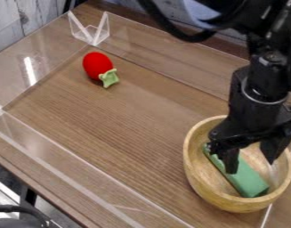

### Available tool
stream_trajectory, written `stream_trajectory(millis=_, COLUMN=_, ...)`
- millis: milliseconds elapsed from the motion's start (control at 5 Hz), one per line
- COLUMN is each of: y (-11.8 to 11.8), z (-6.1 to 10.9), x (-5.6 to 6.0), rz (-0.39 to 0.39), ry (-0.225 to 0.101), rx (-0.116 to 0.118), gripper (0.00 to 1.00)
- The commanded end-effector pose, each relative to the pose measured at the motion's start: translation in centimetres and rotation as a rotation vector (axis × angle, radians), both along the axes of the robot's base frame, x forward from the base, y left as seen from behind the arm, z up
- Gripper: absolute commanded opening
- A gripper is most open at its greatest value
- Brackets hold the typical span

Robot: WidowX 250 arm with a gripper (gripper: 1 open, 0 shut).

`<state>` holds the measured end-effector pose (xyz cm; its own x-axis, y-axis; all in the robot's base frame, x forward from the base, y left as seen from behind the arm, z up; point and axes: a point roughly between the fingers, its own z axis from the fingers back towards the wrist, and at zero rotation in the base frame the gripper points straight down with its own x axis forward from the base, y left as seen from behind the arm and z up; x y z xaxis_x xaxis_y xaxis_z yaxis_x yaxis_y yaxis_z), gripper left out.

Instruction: Remove the green object from the brown bowl and put it on the table

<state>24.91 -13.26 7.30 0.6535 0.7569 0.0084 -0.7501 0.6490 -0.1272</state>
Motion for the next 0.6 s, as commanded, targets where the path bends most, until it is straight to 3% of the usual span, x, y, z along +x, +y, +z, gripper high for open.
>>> stream_trajectory(millis=0, y=-0.6, z=1.6, x=0.7, rz=-0.027, ry=-0.053, rx=-0.016, gripper=1.0)
stream_trajectory(millis=200, y=0.9, z=1.0, x=1.0, rz=0.099, ry=-0.057, rx=-0.008, gripper=1.0)
stream_trajectory(millis=400, y=0.7, z=-0.9, x=1.1, rz=0.112, ry=-0.043, rx=0.007, gripper=1.0)
